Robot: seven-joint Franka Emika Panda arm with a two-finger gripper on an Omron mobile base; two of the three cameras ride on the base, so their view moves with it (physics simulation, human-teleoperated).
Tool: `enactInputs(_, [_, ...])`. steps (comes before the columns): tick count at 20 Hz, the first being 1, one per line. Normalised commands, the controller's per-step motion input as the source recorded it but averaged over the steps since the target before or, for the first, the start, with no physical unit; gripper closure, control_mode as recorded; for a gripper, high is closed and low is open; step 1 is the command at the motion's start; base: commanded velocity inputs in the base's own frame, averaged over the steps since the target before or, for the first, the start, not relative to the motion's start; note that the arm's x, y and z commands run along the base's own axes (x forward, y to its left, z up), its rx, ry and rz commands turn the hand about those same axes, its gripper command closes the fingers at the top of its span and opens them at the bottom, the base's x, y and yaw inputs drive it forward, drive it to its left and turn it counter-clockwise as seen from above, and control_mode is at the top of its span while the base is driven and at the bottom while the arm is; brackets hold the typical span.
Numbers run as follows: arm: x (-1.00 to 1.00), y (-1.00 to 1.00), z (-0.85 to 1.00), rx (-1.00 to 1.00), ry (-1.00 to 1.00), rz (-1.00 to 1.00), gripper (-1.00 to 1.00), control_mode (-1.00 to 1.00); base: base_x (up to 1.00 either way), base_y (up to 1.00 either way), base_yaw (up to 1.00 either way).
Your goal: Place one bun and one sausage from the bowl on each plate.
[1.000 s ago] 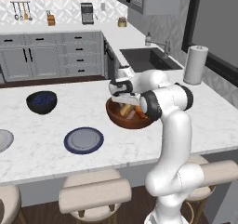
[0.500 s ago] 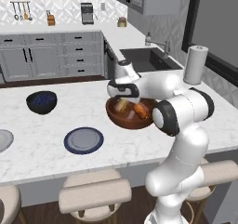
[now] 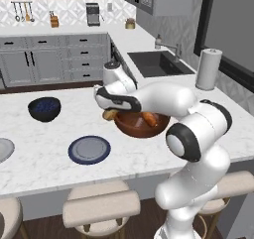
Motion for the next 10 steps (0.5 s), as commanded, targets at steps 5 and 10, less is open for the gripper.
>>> enactInputs(5, [-0.27,1.00,0.01,0.00,0.16,0.00,1.00,-1.00,0.00,0.00,0.00])
enactInputs(10, [-0.35,0.89,-0.44,0.00,0.17,0.00,1.00,-1.00,0.00,0.00,0.00])
